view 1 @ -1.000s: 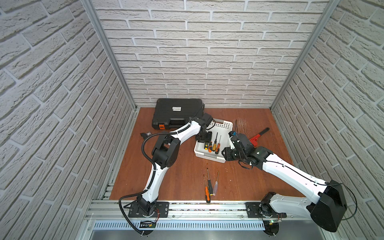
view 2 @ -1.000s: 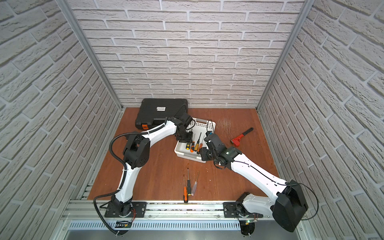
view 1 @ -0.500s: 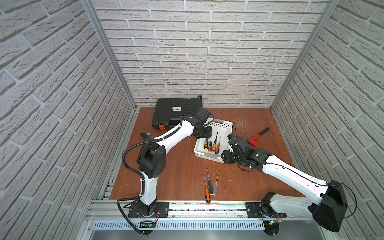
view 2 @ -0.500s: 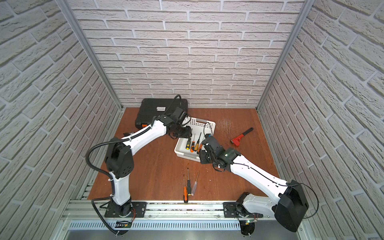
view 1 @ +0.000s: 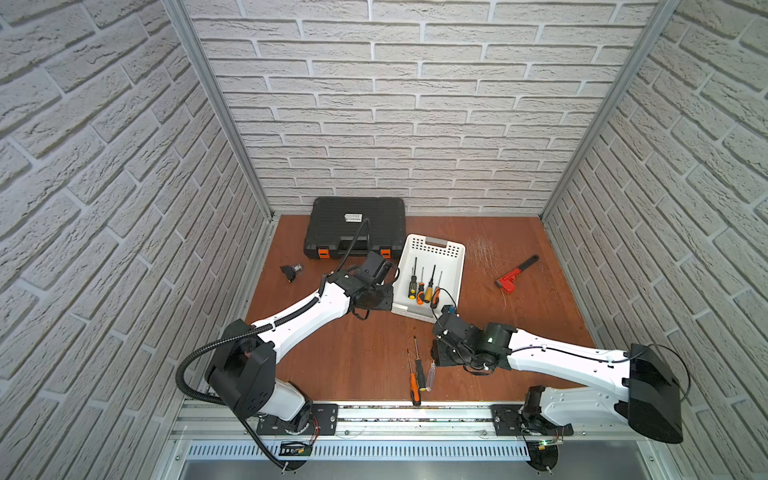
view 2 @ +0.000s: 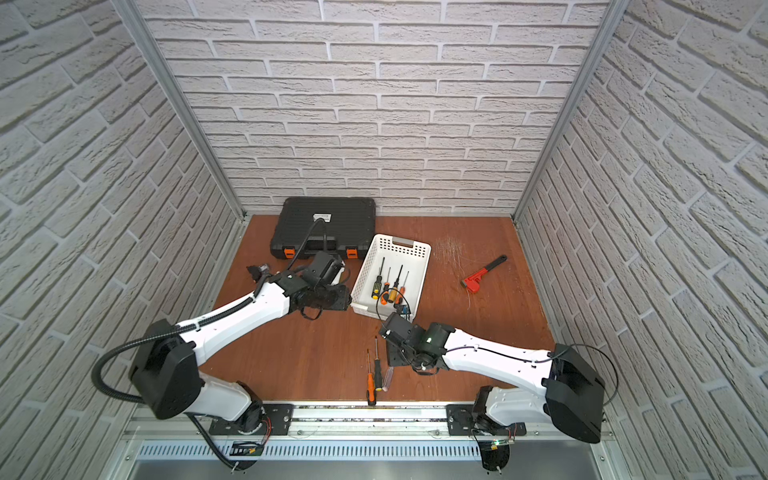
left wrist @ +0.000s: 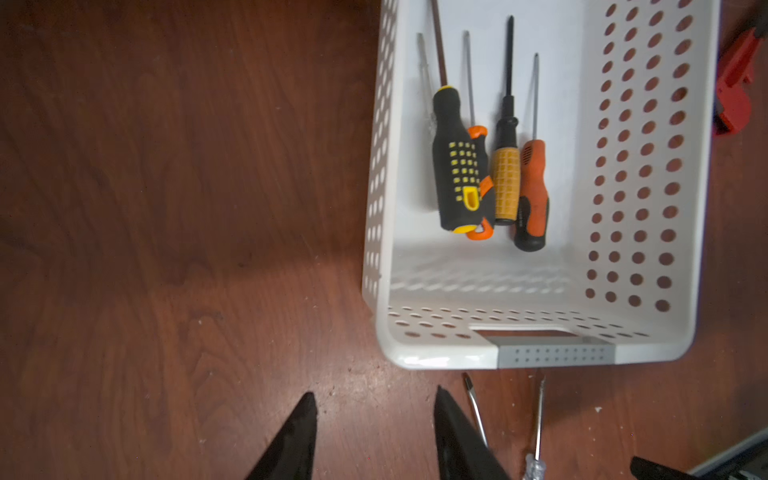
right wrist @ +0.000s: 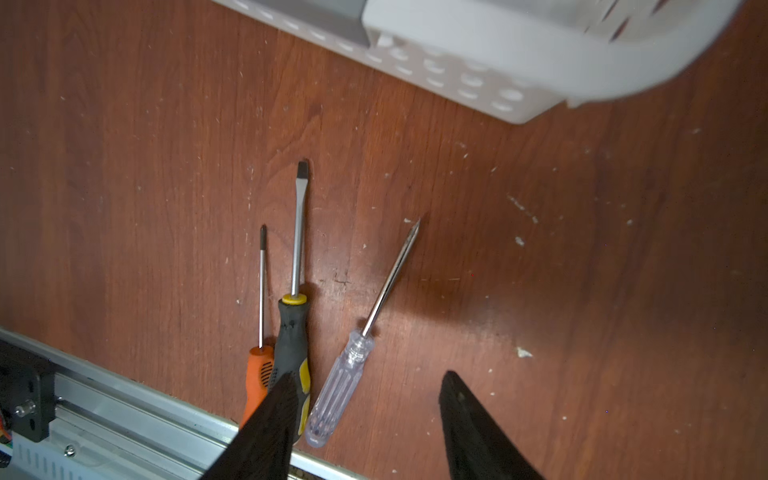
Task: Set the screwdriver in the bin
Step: 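Open the left gripper and withdraw it while the right gripper moves toward the remaining screwdrivers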
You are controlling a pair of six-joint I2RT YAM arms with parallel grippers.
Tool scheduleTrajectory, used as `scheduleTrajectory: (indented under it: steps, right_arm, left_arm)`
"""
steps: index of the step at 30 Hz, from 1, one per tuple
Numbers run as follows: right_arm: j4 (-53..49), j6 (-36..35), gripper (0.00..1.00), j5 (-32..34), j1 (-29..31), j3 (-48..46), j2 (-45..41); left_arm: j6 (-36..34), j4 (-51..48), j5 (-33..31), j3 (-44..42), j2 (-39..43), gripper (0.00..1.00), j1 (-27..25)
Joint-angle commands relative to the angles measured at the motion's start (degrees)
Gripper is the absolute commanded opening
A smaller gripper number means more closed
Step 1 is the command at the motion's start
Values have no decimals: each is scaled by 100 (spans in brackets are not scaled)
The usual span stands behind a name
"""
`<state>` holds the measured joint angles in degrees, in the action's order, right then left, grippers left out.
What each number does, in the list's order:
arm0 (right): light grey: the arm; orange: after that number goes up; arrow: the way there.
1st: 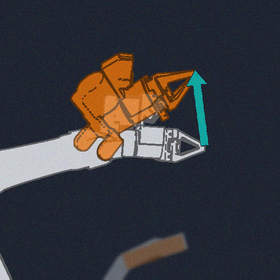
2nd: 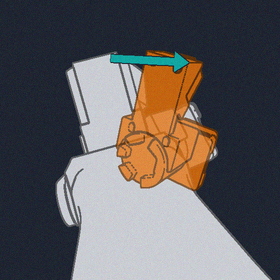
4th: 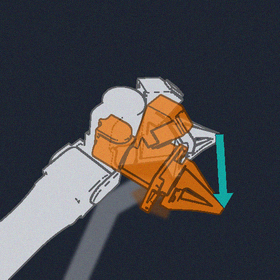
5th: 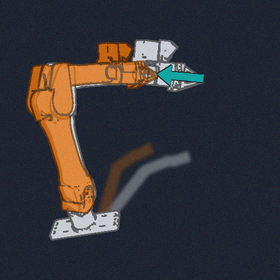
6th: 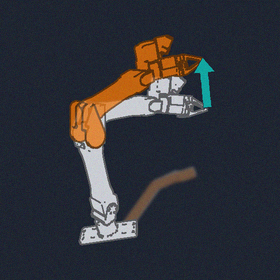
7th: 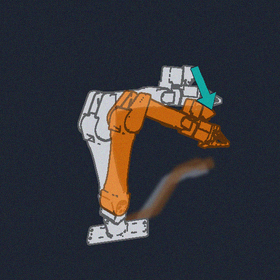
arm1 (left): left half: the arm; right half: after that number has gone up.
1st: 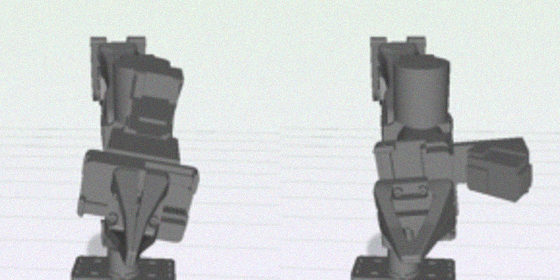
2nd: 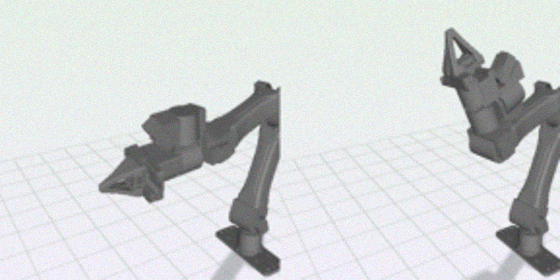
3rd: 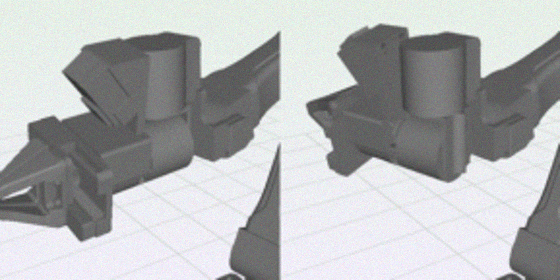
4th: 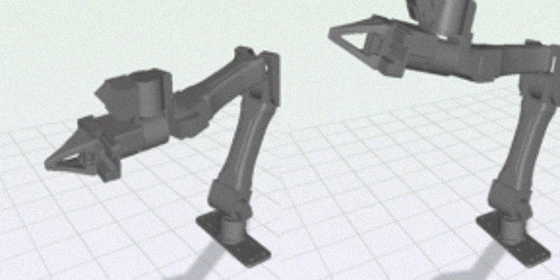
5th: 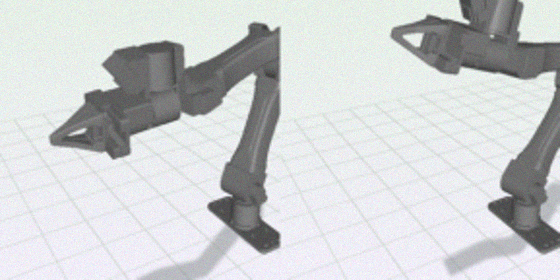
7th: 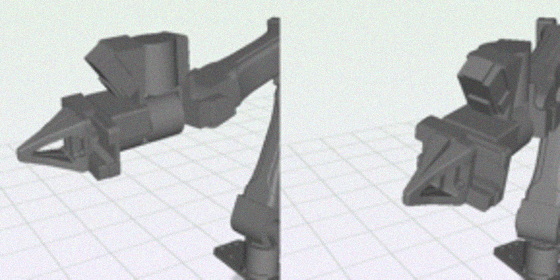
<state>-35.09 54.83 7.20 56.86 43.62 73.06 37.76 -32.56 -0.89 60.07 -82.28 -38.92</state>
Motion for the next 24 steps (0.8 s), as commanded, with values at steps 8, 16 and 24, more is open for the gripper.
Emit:
scheduleTrajectory:
  steps: [8,16,24]
  right_arm:
    - [437,685,51,-288,211,171,967]
    - [331,759,46,-638,370,274,1484]
    - [180,705,35,-675,378,194,1550]
  left_arm:
    - [374,481,-477,-593,582,49,67]
    - [398,504,-471,-766,759,49,223]
    - [390,418,-496,-835,916,49,365]
